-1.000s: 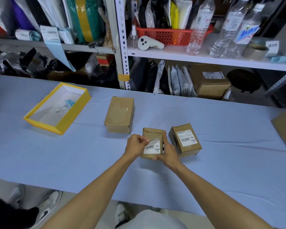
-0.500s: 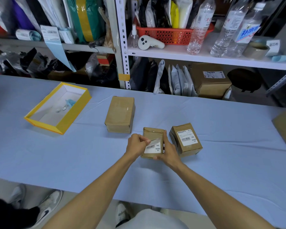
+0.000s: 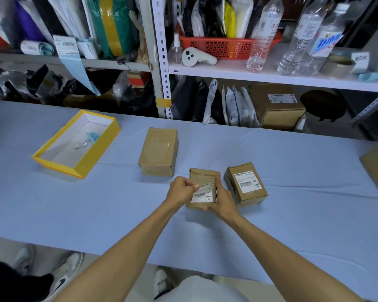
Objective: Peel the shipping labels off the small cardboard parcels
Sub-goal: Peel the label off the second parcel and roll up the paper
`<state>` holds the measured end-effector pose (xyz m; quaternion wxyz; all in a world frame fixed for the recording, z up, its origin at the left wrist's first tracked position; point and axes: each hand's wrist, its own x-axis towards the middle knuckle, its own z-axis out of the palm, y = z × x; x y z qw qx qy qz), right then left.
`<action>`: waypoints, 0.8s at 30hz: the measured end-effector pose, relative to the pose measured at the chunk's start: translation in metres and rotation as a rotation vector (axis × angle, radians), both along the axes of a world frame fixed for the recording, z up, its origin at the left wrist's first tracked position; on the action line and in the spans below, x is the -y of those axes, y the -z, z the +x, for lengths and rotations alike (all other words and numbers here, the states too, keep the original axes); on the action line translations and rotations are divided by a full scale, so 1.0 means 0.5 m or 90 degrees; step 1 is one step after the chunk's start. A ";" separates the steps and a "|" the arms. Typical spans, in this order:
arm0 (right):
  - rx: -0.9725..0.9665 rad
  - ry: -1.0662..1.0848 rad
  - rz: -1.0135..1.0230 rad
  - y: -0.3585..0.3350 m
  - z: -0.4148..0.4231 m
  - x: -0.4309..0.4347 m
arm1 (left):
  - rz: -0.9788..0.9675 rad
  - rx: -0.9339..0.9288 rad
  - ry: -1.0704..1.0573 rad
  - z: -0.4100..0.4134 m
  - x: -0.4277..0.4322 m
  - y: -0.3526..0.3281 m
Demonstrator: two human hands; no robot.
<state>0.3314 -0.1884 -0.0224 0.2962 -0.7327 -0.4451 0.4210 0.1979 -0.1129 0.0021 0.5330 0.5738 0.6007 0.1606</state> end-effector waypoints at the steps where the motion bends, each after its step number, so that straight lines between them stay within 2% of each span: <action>1: 0.003 0.001 0.004 -0.002 0.000 0.001 | -0.008 0.007 -0.001 0.000 -0.002 -0.002; 9: 0.018 -0.019 0.007 0.005 0.009 0.004 | -0.024 0.023 0.002 0.007 -0.011 -0.002; 12: -0.043 0.022 0.015 0.006 0.006 0.004 | -0.041 0.046 -0.014 0.001 -0.015 0.007; 20: 0.003 0.015 0.013 0.022 0.003 0.009 | -0.144 0.292 -0.025 -0.046 -0.013 -0.006; 24: 0.024 0.028 0.036 0.030 0.000 0.009 | -0.113 0.315 -0.023 -0.053 0.005 0.010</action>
